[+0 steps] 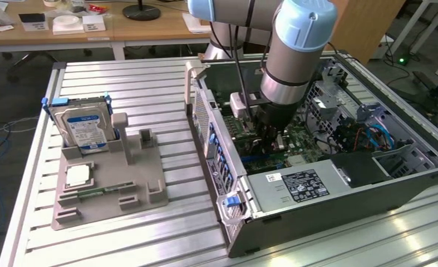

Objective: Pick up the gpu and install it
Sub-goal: 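Insert the gpu into the slot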

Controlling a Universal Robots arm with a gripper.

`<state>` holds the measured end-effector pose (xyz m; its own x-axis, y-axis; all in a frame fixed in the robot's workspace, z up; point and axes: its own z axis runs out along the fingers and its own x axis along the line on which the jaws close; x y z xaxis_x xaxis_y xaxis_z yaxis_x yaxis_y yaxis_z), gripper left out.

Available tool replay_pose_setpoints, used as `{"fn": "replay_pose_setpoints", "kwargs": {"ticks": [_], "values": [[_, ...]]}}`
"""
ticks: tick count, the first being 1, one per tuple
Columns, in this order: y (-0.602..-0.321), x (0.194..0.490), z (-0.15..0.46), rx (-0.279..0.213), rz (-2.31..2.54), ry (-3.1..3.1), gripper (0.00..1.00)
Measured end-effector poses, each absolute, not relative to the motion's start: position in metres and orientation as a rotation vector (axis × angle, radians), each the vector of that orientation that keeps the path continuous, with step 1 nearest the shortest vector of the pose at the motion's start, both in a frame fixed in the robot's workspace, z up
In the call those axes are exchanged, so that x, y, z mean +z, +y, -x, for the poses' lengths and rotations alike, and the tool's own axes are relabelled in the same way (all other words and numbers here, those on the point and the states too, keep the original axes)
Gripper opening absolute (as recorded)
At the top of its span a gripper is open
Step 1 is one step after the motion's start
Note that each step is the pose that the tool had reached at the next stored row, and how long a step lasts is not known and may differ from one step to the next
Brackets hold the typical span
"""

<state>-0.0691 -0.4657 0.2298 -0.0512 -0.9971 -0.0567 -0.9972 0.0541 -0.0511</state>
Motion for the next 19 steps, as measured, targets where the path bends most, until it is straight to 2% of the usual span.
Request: {"fn": "replay_pose_setpoints", "kwargs": {"ticks": [19], "values": [[-0.4634, 0.2284, 0.0706, 0.003, 2.110, 2.224, 0.28]]}}
